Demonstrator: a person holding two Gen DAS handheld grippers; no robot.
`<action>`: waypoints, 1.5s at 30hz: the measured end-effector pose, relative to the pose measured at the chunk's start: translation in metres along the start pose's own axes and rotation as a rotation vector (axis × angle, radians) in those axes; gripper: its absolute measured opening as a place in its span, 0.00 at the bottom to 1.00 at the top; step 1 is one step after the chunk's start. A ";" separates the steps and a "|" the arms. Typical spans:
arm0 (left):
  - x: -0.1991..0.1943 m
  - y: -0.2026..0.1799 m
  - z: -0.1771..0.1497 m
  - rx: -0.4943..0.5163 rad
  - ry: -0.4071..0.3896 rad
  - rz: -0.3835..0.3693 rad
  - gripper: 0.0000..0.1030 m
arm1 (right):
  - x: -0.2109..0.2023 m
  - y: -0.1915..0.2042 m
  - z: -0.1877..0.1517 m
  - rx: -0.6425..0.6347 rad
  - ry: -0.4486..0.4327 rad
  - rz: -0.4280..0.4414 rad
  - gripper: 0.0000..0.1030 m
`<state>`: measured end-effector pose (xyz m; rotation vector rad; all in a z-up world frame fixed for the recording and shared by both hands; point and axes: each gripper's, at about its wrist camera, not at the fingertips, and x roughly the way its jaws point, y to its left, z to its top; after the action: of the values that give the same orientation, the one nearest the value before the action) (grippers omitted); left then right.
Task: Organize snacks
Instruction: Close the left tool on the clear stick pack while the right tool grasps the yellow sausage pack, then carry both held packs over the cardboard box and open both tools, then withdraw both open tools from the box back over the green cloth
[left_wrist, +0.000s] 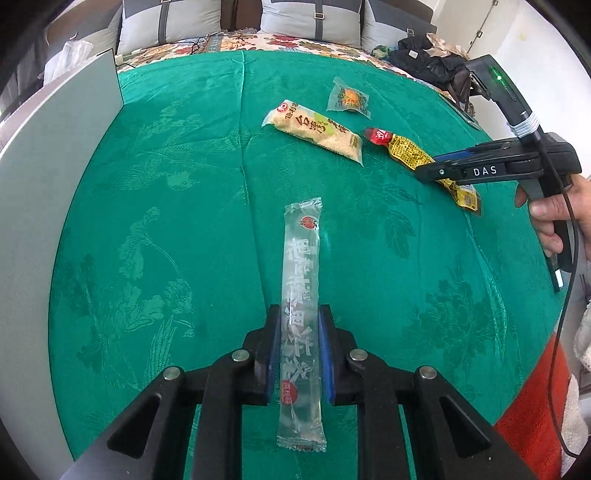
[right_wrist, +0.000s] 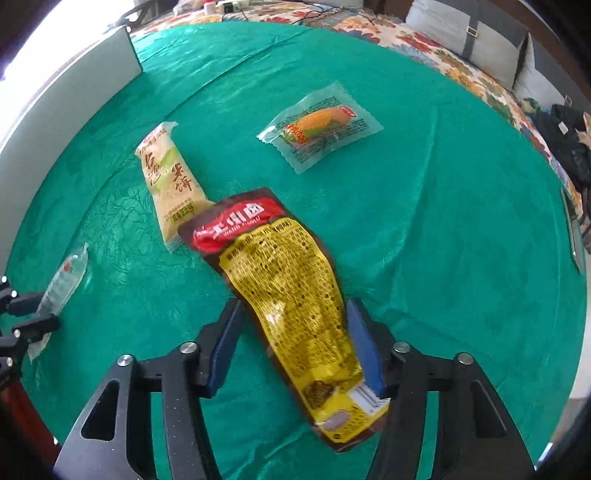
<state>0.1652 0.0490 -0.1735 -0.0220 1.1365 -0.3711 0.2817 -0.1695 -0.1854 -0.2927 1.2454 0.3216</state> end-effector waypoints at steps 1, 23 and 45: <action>-0.001 0.001 -0.002 -0.003 -0.001 -0.008 0.18 | -0.002 0.000 -0.003 -0.012 0.018 -0.006 0.42; -0.178 0.122 -0.002 -0.325 -0.339 -0.118 0.18 | -0.131 0.128 0.060 0.366 -0.195 0.824 0.42; -0.175 0.129 -0.005 -0.363 -0.318 0.160 0.80 | -0.079 0.078 0.011 0.091 -0.343 -0.019 0.78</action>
<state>0.1329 0.2233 -0.0477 -0.2980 0.8705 -0.0124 0.2381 -0.0994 -0.1098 -0.1626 0.9153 0.2843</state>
